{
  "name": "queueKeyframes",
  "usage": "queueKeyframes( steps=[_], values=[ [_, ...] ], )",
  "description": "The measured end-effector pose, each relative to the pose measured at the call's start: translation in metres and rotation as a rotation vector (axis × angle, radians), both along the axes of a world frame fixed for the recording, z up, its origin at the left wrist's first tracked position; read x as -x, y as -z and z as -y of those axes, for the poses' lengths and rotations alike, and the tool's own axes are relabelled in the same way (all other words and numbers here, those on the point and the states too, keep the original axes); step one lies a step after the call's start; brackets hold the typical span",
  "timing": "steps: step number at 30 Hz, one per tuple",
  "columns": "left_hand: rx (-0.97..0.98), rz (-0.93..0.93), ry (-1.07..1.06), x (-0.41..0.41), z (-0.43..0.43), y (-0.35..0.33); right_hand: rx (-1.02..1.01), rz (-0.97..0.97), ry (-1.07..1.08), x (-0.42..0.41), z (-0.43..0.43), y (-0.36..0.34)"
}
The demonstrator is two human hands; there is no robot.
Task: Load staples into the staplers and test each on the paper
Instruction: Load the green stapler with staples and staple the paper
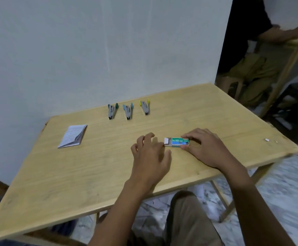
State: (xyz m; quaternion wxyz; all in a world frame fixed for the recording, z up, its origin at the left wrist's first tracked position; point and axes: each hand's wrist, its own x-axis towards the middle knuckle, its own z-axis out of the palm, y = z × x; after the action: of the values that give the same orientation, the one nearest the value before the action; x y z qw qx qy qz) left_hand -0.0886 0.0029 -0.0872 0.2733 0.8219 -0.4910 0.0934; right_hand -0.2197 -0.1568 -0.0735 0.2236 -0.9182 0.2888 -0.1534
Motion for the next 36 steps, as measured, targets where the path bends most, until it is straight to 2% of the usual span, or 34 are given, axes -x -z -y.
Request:
queueKeyframes(
  steps=[4, 12, 18, 20, 23, 32, 36],
  values=[
    [-0.032, 0.02, 0.043, 0.007, 0.006, 0.001, -0.003, -0.001, -0.019, 0.0, 0.002, 0.003],
    [-0.043, -0.083, 0.083, 0.004, 0.006, 0.002, 0.001, 0.003, -0.013, 0.0, 0.002, 0.006],
    [0.093, -0.246, -0.016, -0.012, 0.013, -0.009, -0.014, 0.02, -0.021, 0.0, 0.002, 0.007],
    [0.001, -0.264, -0.045, -0.023, 0.02, -0.011, -0.009, 0.015, -0.024, -0.001, 0.003, 0.006],
    [-0.161, -0.218, 0.048, -0.03, 0.027, -0.013, -0.013, 0.005, -0.028, 0.0, 0.004, 0.005],
    [-0.22, -0.233, 0.202, -0.021, 0.002, -0.01, -0.071, 0.067, 0.0, 0.002, 0.004, 0.002],
    [-0.153, -0.23, 0.242, -0.011, -0.014, -0.009, 0.011, -0.005, -0.03, -0.009, -0.009, 0.004]
  ],
)
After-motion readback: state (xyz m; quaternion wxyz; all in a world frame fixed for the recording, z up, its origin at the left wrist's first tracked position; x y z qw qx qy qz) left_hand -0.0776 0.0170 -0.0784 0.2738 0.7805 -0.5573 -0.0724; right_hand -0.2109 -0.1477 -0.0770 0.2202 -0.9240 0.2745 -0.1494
